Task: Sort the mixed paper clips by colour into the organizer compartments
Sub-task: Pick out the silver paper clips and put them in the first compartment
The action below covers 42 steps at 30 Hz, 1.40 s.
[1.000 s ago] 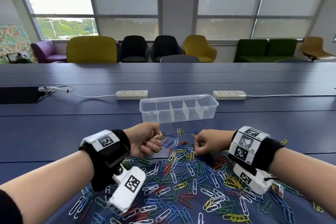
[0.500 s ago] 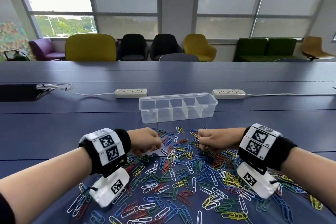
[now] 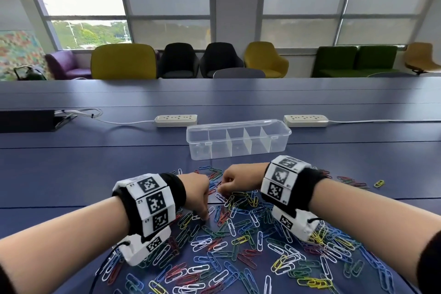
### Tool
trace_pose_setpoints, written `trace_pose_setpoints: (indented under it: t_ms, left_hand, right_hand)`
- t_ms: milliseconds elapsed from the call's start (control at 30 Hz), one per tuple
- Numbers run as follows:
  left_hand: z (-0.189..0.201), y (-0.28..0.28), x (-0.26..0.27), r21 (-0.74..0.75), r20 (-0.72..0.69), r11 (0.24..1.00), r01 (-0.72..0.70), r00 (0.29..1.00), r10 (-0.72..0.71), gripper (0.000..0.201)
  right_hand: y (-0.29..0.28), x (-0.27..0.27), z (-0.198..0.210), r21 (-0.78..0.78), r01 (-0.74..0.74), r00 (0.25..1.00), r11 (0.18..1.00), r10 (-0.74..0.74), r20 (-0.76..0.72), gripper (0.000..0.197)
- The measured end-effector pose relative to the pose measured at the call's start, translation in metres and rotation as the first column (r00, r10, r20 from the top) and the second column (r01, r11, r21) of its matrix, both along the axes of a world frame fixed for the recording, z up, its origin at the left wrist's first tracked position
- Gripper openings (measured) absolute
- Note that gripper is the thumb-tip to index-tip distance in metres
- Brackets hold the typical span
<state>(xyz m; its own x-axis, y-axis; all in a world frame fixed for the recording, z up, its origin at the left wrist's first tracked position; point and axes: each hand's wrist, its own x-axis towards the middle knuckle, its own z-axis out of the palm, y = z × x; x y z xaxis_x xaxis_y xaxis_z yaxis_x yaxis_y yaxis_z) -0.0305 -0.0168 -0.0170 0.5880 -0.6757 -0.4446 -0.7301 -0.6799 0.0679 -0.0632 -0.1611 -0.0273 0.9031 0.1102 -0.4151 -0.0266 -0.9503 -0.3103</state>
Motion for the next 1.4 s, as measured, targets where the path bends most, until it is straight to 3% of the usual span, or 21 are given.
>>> trace_pose_setpoints:
  t_ms: [233,333,400,433,467,533,567,700,800,900,1033,1167,1300,1400]
  left_hand:
    - [-0.004,0.002,0.0,0.079,-0.009,0.995,0.063,0.998,-0.063,0.028]
    - [-0.001,0.008,0.006,0.079,-0.038,0.995,0.06,0.998,-0.057,0.034]
    - [0.005,0.013,0.013,-0.015,-0.168,1.0,-0.021,0.986,0.018,0.036]
    - [0.008,0.016,0.015,-0.113,-0.312,0.988,-0.104,0.948,0.064,0.034]
    - [0.013,0.019,0.016,-0.211,-0.497,0.95,-0.229,0.862,0.097,0.031]
    - [0.022,0.023,0.016,-0.336,-0.798,0.791,-0.511,0.601,0.049,0.031]
    - [0.025,0.025,0.018,-0.356,-0.871,0.705,-0.613,0.491,-0.013,0.029]
    - [0.028,0.028,0.021,-0.297,-0.955,0.511,-0.807,0.246,-0.166,0.01]
    - [0.025,0.029,0.021,-0.182,-0.97,0.448,-0.875,0.085,-0.226,0.009]
    - [0.021,0.03,0.021,-0.079,-0.947,0.415,-0.906,-0.062,-0.316,0.028]
    - [0.017,0.03,0.018,-0.043,-0.894,0.399,-0.916,-0.143,-0.424,0.043]
    - [0.011,0.028,0.02,-0.027,-0.859,0.401,-0.916,-0.184,-0.478,0.045]
    - [0.007,0.027,0.023,0.0,-0.832,0.389,-0.921,-0.216,-0.511,0.037]
    - [0.005,0.023,0.025,0.032,-0.867,0.33,-0.943,-0.19,-0.461,0.013]
  right_hand:
    - [0.01,0.003,-0.007,-0.092,-0.062,0.997,0.994,0.066,0.036,0.026]
    - [0.007,-0.003,0.003,-0.003,-0.038,0.996,0.999,0.038,0.077,0.028]
    - [-0.001,-0.009,0.014,0.1,0.016,0.993,0.995,-0.027,0.111,0.028]
    - [-0.006,-0.012,0.018,0.164,0.046,0.993,0.985,-0.063,0.105,0.028]
    - [-0.012,-0.017,0.021,0.235,0.075,0.991,0.969,-0.098,0.089,0.028]
    - [-0.021,-0.025,0.026,0.386,0.125,0.985,0.914,-0.16,0.059,0.028]
    - [-0.024,-0.028,0.028,0.444,0.138,0.981,0.885,-0.183,0.06,0.028]
    - [-0.032,-0.035,0.032,0.471,0.113,0.973,0.875,-0.194,0.125,0.029]
    - [-0.031,-0.035,0.03,0.369,0.086,0.974,0.926,-0.156,0.166,0.03]
    - [-0.029,-0.033,0.025,0.238,0.054,0.96,0.97,-0.116,0.256,0.035]
    - [-0.028,-0.03,0.019,0.105,0.028,0.963,0.994,-0.055,0.263,0.036]
    - [-0.023,-0.025,0.017,0.062,0.02,0.975,0.998,-0.033,0.218,0.033]
    - [-0.018,-0.019,0.011,0.103,0.009,0.978,0.995,-0.03,0.208,0.031]
    - [-0.017,-0.017,0.012,0.098,-0.005,0.986,0.995,-0.011,0.164,0.026]
